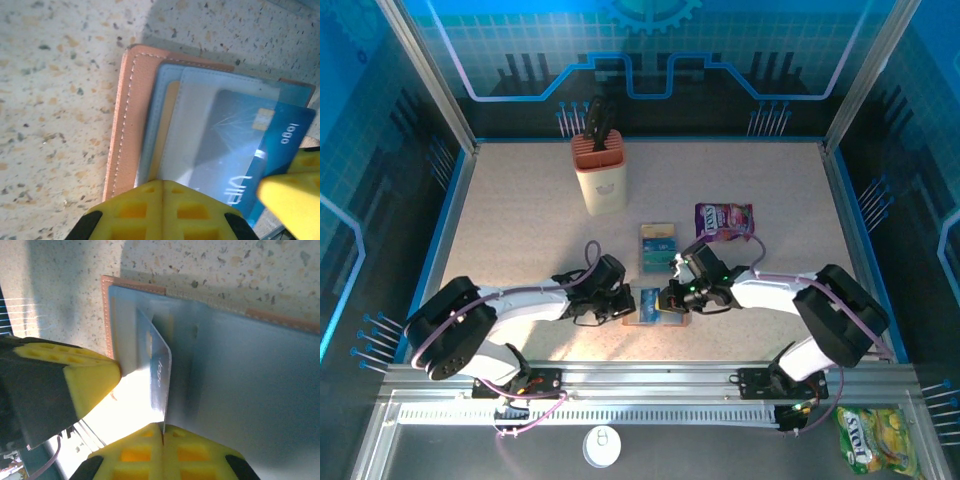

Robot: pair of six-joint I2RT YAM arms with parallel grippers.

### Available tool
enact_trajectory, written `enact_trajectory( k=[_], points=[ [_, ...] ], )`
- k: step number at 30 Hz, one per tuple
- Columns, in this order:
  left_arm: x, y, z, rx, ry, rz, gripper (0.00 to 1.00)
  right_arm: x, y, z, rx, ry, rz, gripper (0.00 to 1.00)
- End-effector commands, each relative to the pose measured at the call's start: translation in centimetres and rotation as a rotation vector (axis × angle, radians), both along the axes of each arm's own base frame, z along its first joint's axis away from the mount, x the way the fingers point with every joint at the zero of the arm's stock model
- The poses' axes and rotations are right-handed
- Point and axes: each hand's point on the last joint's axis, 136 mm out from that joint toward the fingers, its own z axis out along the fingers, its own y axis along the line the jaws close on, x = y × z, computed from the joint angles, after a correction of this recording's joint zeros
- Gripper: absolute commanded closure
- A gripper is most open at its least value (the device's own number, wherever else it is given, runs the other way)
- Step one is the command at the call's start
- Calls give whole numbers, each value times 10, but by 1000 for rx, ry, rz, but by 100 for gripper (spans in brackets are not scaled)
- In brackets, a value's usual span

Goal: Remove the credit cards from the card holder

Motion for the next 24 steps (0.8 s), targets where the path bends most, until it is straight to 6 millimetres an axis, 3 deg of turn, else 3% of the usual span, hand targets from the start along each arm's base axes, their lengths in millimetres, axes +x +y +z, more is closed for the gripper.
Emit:
enact_trajectory(
  k=[1, 7, 16, 24],
  points=[
    [-9, 13, -6, 28, 21, 38, 100, -4, -16, -1, -34, -1, -25, 96],
    [-11, 15, -7, 29, 21, 47, 100, -9, -29, 10, -67, -23, -10, 98],
    [-9, 19, 1, 28, -10, 59, 100, 5, -49, 47, -166, -190, 65, 100],
    [10, 24, 31, 43, -127, 67, 93, 21, -66, 71, -358, -478, 403, 100]
  ],
)
